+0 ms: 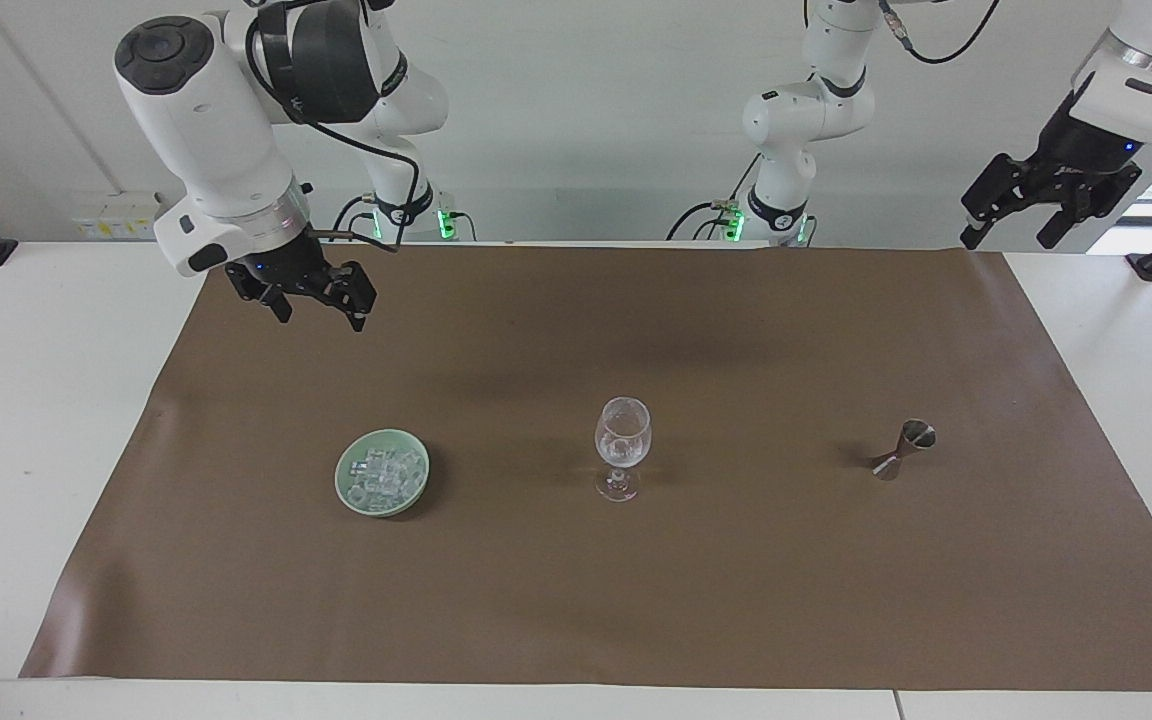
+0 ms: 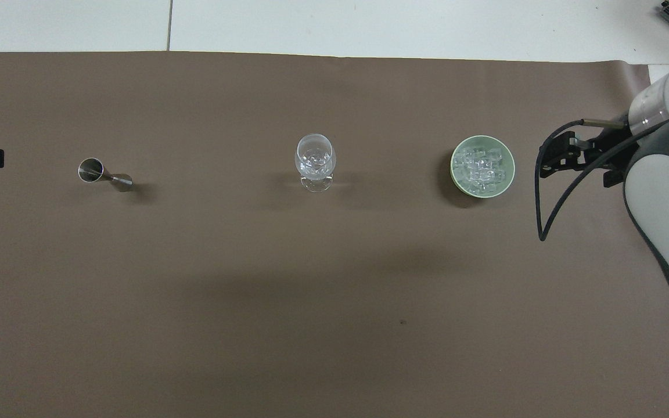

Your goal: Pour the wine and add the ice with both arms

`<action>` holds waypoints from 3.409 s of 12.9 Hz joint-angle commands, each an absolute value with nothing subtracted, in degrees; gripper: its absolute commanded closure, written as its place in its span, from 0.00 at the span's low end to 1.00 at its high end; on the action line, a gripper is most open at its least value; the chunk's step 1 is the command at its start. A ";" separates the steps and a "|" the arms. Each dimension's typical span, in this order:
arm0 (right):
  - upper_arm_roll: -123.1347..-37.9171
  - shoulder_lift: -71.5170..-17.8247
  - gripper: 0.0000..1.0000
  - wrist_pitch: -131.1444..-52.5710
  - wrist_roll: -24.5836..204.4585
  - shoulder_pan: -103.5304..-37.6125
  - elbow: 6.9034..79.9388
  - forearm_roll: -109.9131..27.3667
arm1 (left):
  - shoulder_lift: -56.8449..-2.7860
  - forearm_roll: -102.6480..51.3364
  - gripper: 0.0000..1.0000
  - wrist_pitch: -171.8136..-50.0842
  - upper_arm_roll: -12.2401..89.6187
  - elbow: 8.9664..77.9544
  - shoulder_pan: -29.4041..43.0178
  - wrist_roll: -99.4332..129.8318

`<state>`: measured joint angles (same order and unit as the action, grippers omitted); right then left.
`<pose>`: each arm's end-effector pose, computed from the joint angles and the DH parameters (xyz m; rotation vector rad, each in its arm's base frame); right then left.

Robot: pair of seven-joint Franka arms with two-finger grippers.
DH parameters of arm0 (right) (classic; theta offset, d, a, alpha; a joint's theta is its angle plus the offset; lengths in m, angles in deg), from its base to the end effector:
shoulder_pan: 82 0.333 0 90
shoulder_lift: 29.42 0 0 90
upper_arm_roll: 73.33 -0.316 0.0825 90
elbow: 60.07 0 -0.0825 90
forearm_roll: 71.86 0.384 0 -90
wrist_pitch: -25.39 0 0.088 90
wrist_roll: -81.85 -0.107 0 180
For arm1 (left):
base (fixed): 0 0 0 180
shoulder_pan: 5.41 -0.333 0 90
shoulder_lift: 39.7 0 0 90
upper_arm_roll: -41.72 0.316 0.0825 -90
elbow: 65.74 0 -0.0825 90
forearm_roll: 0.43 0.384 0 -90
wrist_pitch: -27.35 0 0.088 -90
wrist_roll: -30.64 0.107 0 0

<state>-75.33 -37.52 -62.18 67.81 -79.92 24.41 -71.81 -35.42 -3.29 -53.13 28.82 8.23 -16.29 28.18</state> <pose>0.5904 0.0408 0.5851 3.1188 -0.2720 -0.1365 0.5561 -0.0192 0.6987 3.0738 -0.0010 0.0589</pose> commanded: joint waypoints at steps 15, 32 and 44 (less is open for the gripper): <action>-75.87 -20.36 0.00 -69.18 80.62 -87.53 46.46 -71.42 | -36.80 1.23 0.00 -57.91 29.59 18.02 -12.35 35.12; -75.08 -19.14 0.00 -62.15 80.62 -87.45 37.05 -70.81 | -38.38 0.27 0.00 -57.03 30.20 17.14 -12.35 35.12; -74.91 -19.13 0.00 -62.24 80.80 -87.45 37.05 -70.90 | -38.47 -3.51 0.00 -56.94 30.20 17.41 -12.35 34.16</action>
<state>-74.78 -19.69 -63.13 79.41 -86.69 37.15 -71.83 -37.48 -2.44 -57.42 29.49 16.61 -12.98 35.83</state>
